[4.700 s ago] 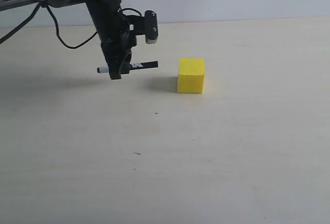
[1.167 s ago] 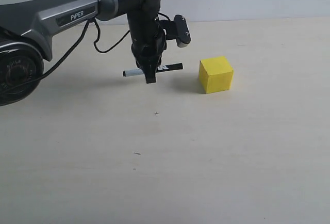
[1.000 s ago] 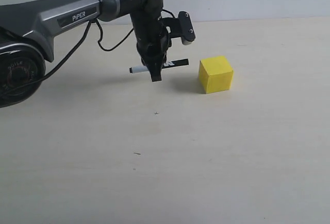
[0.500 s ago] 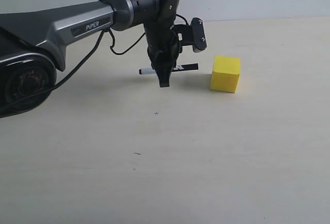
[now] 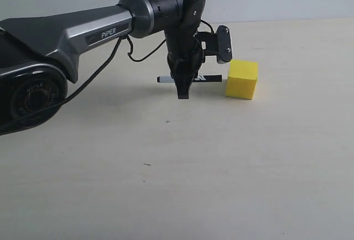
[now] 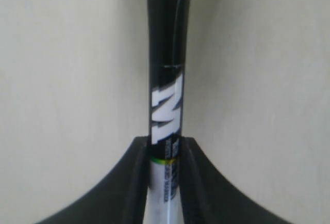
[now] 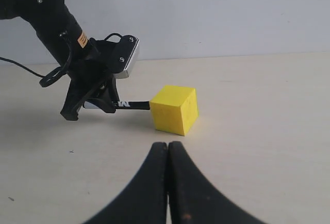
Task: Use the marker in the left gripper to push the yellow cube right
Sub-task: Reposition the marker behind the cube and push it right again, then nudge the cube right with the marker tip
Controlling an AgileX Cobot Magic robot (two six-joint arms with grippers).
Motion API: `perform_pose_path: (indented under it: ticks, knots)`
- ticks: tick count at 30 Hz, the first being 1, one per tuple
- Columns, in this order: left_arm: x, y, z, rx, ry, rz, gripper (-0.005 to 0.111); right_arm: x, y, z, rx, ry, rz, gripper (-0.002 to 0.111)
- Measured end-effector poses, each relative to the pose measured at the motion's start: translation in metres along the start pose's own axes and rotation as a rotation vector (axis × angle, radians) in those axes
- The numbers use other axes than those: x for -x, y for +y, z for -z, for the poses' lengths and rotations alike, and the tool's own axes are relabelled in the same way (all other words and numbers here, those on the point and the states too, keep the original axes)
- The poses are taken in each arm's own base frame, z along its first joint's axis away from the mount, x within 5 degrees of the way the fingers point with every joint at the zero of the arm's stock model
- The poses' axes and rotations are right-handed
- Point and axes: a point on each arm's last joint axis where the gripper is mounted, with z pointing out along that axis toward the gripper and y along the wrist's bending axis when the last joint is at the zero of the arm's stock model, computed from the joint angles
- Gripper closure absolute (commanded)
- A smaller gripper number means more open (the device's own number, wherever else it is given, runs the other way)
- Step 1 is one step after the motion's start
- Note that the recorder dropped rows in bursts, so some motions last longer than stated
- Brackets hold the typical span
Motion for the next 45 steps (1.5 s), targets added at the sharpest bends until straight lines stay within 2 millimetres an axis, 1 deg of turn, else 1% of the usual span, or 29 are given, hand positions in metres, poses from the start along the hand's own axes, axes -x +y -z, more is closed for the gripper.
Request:
perform_pose_path:
  ticks: [6, 10, 12, 16, 19, 22, 27, 30, 34, 40, 45]
  knots:
    - [0.002, -0.002, 0.000, -0.008, 0.005, -0.005, 0.107, 0.000, 0.000, 0.000, 0.000, 0.000, 0.000, 0.108]
    - [0.006, -0.006, 0.001, -0.009, 0.001, -0.015, 0.107, 0.000, 0.000, 0.000, 0.000, 0.000, 0.000, 0.108]
    - [0.011, -0.009, 0.002, -0.010, -0.002, -0.026, 0.107, 0.000, 0.000, 0.000, 0.000, 0.000, 0.000, 0.108]
    - [0.027, -0.018, 0.006, 0.001, -0.022, -0.078, 0.107, 0.000, 0.000, 0.000, 0.000, 0.000, 0.000, 0.108]
    - [0.035, -0.017, 0.013, 0.023, -0.042, -0.088, 0.107, 0.000, 0.000, 0.000, 0.000, 0.000, 0.000, 0.108]
    - [0.031, -0.016, 0.014, 0.009, -0.029, -0.077, 0.107, 0.000, 0.000, 0.000, 0.000, 0.000, 0.000, 0.108]
    - [0.018, -0.011, 0.012, -0.017, 0.006, 0.010, 0.107, 0.000, 0.000, 0.000, 0.000, 0.000, 0.000, 0.108]
    - [0.017, -0.008, 0.012, -0.002, 0.000, 0.060, 0.107, 0.000, 0.000, 0.000, 0.000, 0.000, 0.000, 0.108]
    - [0.024, -0.007, 0.013, 0.039, -0.039, 0.163, 0.107, 0.000, 0.000, 0.000, 0.000, 0.000, 0.000, 0.108]
    - [0.034, -0.014, 0.014, 0.052, -0.041, 0.155, 0.107, 0.000, 0.000, 0.000, 0.000, 0.000, 0.000, 0.108]
    - [0.037, -0.013, 0.015, 0.075, -0.057, 0.156, 0.107, 0.000, 0.000, 0.000, 0.000, 0.000, 0.000, 0.108]
